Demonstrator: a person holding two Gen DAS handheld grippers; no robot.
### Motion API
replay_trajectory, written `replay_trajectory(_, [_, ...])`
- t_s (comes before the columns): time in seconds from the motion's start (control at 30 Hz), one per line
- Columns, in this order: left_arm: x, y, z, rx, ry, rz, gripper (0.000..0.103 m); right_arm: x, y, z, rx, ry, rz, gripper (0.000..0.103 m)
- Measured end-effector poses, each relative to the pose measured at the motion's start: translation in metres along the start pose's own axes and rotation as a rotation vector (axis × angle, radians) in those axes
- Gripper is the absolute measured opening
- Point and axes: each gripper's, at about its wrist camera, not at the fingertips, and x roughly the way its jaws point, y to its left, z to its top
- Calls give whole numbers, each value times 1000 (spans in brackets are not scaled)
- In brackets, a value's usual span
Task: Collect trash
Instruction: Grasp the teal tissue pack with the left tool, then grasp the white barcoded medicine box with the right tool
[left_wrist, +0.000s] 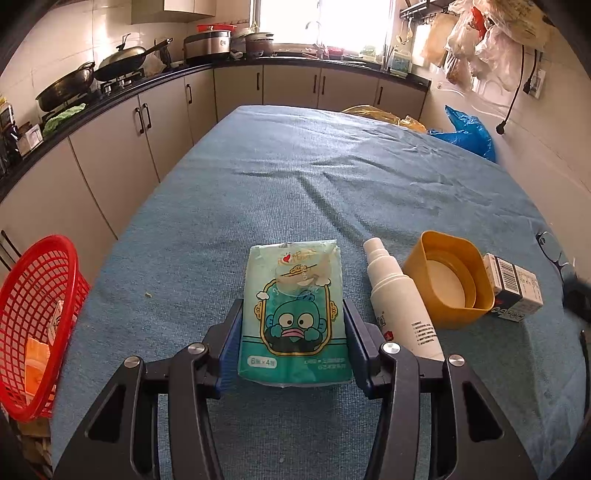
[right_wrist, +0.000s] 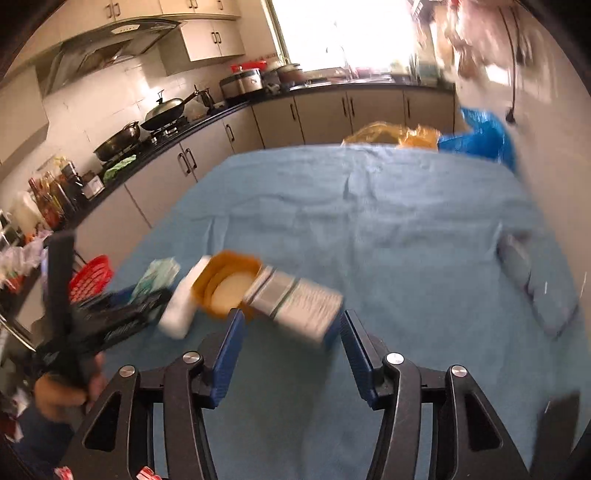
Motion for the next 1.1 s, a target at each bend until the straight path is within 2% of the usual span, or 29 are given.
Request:
replay_trajectory(0.07, [1, 1, 0, -6, 5, -2, 49, 15, 0, 14, -5, 10, 8, 59])
replay_trajectory(0.23, [2, 3, 0, -7, 6, -4, 49, 43, -10, 14, 7, 89, 87, 60])
replay_trajectory(0.33, [3, 1, 1, -3, 6, -4, 49, 38, 5, 4, -88, 127, 132, 61])
replay_trajectory(0.43, [4, 1, 1, 0, 6, -2, 49, 41, 21, -2, -177, 119, 82, 60])
replay_trajectory(0.5, [4, 0, 0, -3, 5, -4, 49, 46, 25, -5, -199, 120, 24, 56])
replay_trajectory(0.63, [3, -1, -1, -2, 2, -4, 49, 44, 27, -8, -228, 101, 9, 53])
replay_trajectory(0.83, [3, -2, -1, 3, 3, -2, 49, 49, 30, -13, -274, 111, -7, 60])
replay_trajectory(0.9, [3, -2, -1, 1, 4, -4, 49, 49, 30, -13, -273, 129, 10, 60])
replay_trajectory(1.03, [3, -1, -2, 2, 5, -3, 49, 43, 30, -14, -273, 163, 128, 61])
replay_trajectory(1.1, [3, -1, -1, 1, 5, -5, 49, 39, 30, -14, -277, 155, 152, 62])
